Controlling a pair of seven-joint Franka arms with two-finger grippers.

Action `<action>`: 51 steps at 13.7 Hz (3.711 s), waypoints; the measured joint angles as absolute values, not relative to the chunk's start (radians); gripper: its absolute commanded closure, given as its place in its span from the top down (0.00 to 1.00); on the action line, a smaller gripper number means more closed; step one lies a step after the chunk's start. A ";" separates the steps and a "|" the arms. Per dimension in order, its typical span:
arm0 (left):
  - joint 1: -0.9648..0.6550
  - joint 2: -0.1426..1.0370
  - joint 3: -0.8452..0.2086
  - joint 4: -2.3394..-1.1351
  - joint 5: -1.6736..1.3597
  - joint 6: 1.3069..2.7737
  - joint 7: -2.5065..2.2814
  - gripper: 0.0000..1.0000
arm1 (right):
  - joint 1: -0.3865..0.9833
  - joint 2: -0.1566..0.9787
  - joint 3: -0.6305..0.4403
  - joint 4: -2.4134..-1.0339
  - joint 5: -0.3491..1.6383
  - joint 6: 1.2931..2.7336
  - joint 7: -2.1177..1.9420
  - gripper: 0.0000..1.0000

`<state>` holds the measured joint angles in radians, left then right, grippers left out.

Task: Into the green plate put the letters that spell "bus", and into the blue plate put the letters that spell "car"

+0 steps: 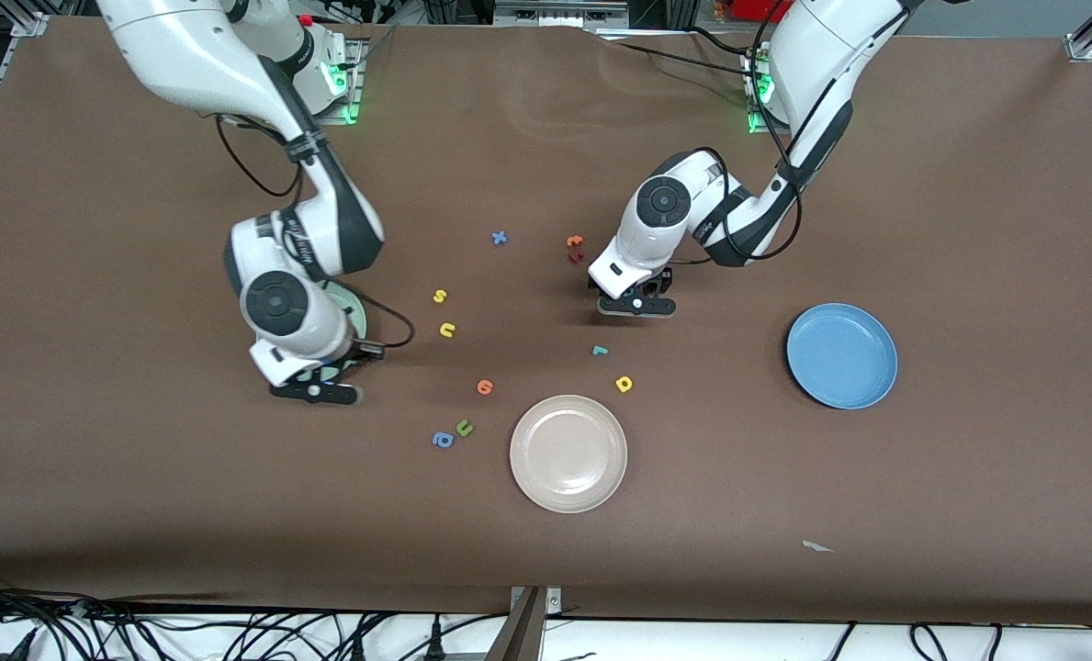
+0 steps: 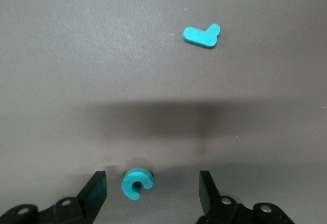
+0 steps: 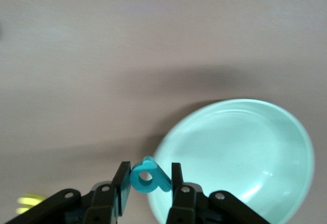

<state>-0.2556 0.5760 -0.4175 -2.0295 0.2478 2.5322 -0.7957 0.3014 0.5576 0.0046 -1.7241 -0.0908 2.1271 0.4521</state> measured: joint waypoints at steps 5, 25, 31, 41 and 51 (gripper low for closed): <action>-0.262 0.584 -0.418 -2.030 0.248 2.532 -0.796 0.66 | 0.263 0.553 0.002 -1.845 -0.090 2.153 0.432 0.99; -0.262 0.589 -0.415 -2.032 0.248 2.551 -0.798 0.18 | 0.499 0.660 0.061 -1.779 -0.001 2.364 0.835 0.49; -0.131 0.534 -0.408 -1.995 0.250 2.477 -0.769 0.15 | 0.500 0.663 0.061 -1.781 -0.001 2.366 0.835 0.16; 0.249 0.451 -0.404 -1.976 0.252 2.328 -0.364 0.15 | 0.494 0.514 -0.120 -1.784 -0.003 2.114 0.553 0.17; 0.325 0.500 -0.382 -1.954 0.294 2.315 -0.236 1.00 | 0.495 0.458 -0.182 -1.897 0.088 2.096 0.425 0.99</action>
